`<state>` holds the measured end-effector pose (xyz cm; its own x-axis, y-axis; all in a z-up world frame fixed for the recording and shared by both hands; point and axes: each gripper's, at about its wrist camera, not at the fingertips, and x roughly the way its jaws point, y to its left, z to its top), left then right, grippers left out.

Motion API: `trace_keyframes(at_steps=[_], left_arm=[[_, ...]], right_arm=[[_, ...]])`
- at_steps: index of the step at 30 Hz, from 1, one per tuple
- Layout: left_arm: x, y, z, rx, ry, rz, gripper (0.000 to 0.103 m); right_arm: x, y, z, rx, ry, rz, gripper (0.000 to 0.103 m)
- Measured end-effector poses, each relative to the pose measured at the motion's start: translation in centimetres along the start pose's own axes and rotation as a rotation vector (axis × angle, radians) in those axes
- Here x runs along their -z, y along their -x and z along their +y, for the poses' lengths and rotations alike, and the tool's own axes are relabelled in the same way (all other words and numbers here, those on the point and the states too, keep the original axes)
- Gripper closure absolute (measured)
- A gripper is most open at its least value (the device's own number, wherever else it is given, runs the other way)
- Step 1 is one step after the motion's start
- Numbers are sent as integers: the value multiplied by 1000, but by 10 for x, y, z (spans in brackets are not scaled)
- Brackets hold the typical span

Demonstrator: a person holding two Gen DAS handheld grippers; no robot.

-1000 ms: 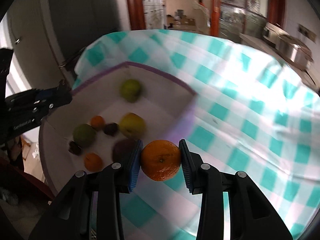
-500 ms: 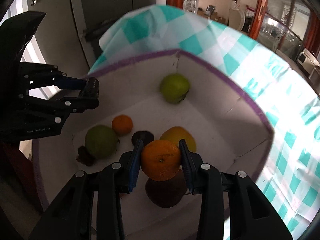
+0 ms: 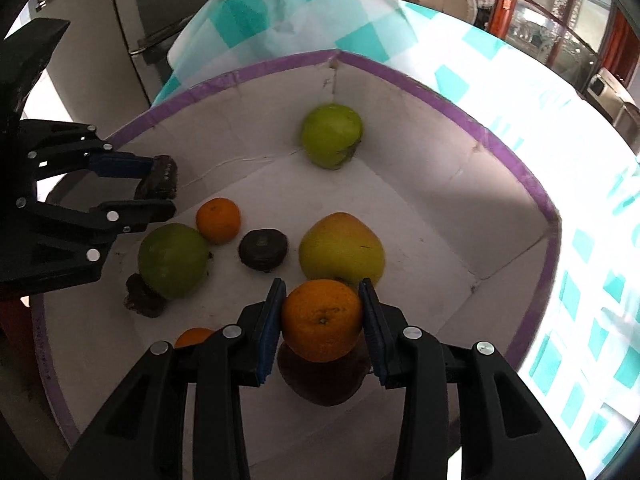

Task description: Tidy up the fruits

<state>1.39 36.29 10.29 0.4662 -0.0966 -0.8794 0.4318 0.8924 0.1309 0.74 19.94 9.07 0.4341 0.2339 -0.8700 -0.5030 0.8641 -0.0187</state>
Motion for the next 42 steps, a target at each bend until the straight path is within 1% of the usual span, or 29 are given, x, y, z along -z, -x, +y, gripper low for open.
trace_keyframes(at_steps=[1, 2, 3, 4, 5, 6, 7, 8, 9, 11, 12, 13, 14, 16, 18, 20, 22, 23, 26, 29, 30, 32, 36, 38, 39, 40, 42], left_arm=[[0, 1, -1, 4, 2, -12, 61], [0, 1, -1, 11, 4, -18, 47], [-1, 2, -3, 11, 5, -31, 39], [0, 4, -4, 2, 4, -48, 27], [-1, 5, -5, -3, 4, -59, 20], [-2, 6, -5, -3, 6, -68, 19], [-2, 7, -6, 0, 12, -73, 17], [-2, 8, -6, -2, 12, -74, 16], [-2, 9, -7, -4, 10, -76, 14], [-4, 13, -9, -37, 1, -96, 2], [-5, 17, -9, -48, 4, -112, 2], [-6, 20, -8, -57, 9, -123, 2], [-8, 24, -7, -78, 19, -136, 2], [-11, 32, -2, -122, 49, -150, 2], [-16, 35, 3, -181, 87, -135, 2], [-21, 34, 8, -259, 133, -94, 2], [-25, 34, 12, -314, 173, -65, 2], [-25, 37, 14, -316, 191, -65, 2], [-24, 47, 19, -281, 242, -75, 2], [-27, 51, 21, -221, 285, -59, 2], [-28, 53, 22, -204, 304, -57, 2], [-29, 51, 19, -186, 335, -40, 2], [-20, 45, 15, -139, 387, 5, 2], [-14, 35, 13, -113, 415, 54, 2], [-13, 32, 12, -107, 421, 66, 2], [-11, 32, 10, -129, 415, 65, 2], [-9, 31, 10, -125, 414, 64, 2]], right_arm=[[0, 0, -1, 2, -7, 3, 60], [1, 1, -2, 2, -11, 0, 55], [2, 2, -1, -4, -7, -3, 54], [2, 3, 2, -2, 2, -6, 50], [2, 4, 3, 2, 10, -10, 44], [2, 5, 5, 8, 21, -18, 41], [2, 6, 5, 16, 22, -26, 34], [1, 9, 4, 24, 19, -38, 30], [0, 12, 2, 31, 9, -53, 29], [-4, 16, -3, 46, -9, -69, 24], [-7, 19, -6, 59, -21, -78, 23], [-9, 22, -8, 66, -34, -83, 19], [-12, 22, -10, 68, -43, -85, 16], [-18, 24, -14, 68, -67, -83, 16], [-22, 26, -15, 74, -88, -69, 16], [-24, 26, -17, 82, -115, -49, 16], [-24, 29, -22, 81, -141, -33, 16], [-25, 28, -23, 78, -160, -22, 16], [-26, 25, -23, 76, -218, 28, 16], [-27, 15, -23, 81, -277, 122, 16], [-25, 11, -23, 78, -302, 166, 16], [-21, 8, -22, 70, -323, 203, 16], [-12, 11, -12, 75, -307, 205, 16], [-9, 13, -9, 90, -294, 208, 16], [-8, 13, -7, 97, -289, 208, 16], [-7, 13, -5, 102, -286, 206, 16], [-7, 14, -4, 103, -286, 203, 16]])
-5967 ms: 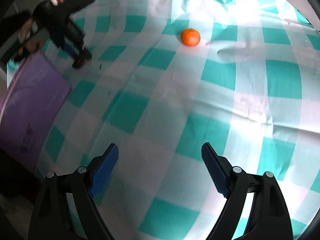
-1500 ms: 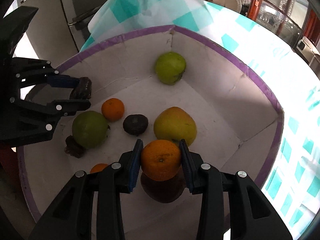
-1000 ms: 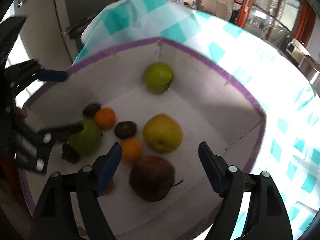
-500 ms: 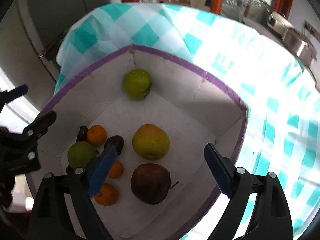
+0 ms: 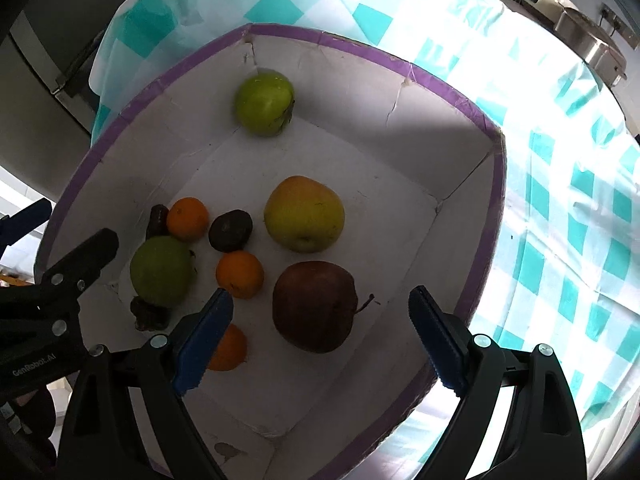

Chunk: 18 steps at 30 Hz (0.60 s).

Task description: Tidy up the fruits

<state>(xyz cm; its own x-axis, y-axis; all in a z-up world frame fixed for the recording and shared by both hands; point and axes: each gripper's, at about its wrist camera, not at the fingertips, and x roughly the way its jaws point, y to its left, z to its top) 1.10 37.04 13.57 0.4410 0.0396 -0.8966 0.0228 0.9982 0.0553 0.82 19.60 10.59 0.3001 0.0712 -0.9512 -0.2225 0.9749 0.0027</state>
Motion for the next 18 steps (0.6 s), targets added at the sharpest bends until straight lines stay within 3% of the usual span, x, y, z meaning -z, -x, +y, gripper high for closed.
trace_keyframes(at_steps=[18], left_arm=[[-22, 5, -4, 84, -21, -34, 2]], right_arm=[[-10, 2, -11, 55, -16, -19, 16]])
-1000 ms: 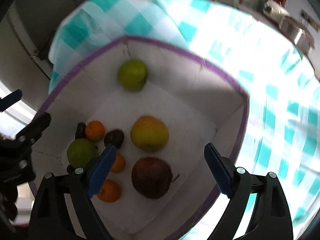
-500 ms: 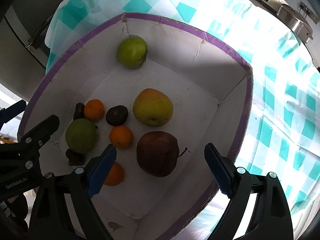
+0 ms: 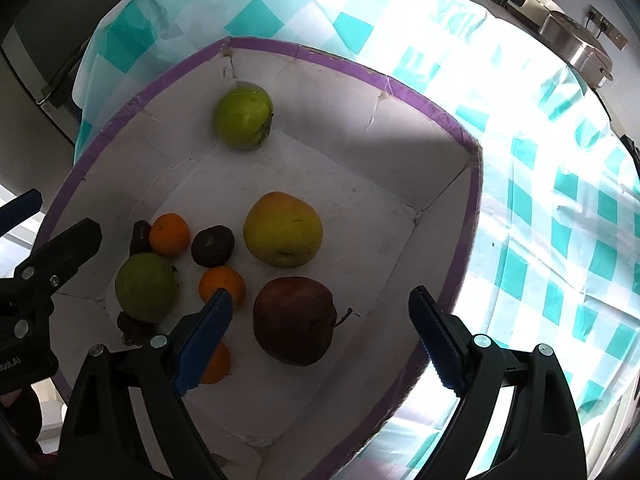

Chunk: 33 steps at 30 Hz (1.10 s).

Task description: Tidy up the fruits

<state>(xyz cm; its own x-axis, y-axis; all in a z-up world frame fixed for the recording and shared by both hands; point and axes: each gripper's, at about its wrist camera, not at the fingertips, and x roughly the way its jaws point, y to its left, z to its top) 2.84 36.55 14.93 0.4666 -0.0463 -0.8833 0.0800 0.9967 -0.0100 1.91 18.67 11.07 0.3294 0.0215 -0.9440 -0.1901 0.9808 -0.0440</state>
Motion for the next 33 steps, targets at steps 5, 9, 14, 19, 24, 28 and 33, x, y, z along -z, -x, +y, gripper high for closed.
trace_keyframes(at_steps=[5, 9, 14, 19, 24, 28, 33], left_arm=[[1, 1, -5, 3, -12, 2, 2], [1, 1, -3, 7, -10, 8, 2], [1, 3, 1, 1, -3, 10, 2], [0, 5, 3, -7, -5, 5, 2], [0, 6, 4, -4, -6, 7, 2], [2, 11, 6, -28, 45, -25, 2], [2, 18, 4, -83, 57, -34, 2]], right_arm=[[1, 0, 1, -2, 5, -5, 16], [0, 0, 3, -8, 3, -7, 16], [-2, -1, 6, -16, 12, -12, 16], [-4, 0, 10, -23, 25, -17, 16], [-5, -1, 13, -28, 43, -20, 16], [-4, -2, 13, -32, 63, -23, 16], [-3, -5, 11, -56, 83, -20, 16]])
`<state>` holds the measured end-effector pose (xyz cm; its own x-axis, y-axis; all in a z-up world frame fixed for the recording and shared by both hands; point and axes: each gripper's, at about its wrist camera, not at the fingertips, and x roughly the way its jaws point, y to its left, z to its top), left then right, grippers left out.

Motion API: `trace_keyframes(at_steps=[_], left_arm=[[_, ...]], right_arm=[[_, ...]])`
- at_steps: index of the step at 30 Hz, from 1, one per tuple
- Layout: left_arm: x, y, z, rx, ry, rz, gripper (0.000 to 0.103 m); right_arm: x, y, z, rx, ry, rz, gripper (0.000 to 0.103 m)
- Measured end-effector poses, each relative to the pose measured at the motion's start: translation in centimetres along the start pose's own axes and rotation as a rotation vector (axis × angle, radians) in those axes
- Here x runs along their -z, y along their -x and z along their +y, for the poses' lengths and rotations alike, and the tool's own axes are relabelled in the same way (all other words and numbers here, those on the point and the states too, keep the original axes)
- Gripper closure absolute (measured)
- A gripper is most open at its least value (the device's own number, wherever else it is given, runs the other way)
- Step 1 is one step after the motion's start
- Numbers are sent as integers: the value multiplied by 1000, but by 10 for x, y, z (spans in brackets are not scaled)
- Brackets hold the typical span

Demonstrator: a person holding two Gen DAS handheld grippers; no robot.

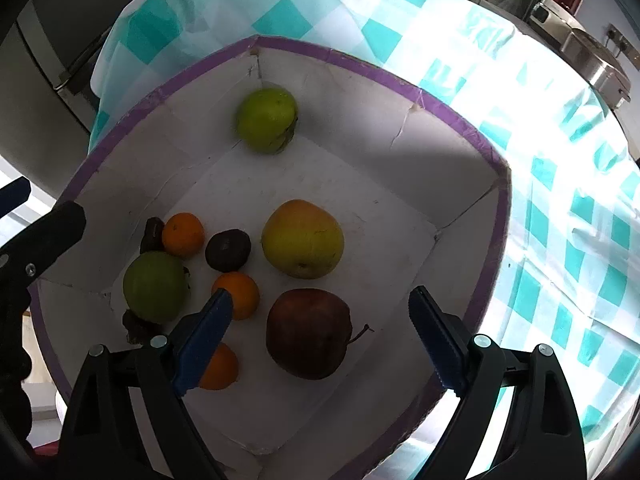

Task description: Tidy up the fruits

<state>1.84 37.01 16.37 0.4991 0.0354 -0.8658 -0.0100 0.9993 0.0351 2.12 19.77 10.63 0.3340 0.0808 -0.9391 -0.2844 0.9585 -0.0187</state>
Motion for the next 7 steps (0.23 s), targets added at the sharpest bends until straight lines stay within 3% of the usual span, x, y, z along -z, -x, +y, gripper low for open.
trace_keyframes(at_steps=[3, 6, 7], left_arm=[[1, 3, -1, -31, 10, 29, 2], [3, 20, -10, -81, 27, -10, 2], [3, 30, -18, -86, 28, -29, 2]], right_arm=[[2, 6, -2, -18, 25, -34, 16], [3, 32, -16, -40, 35, -144, 16], [3, 32, -16, -40, 35, -144, 16]])
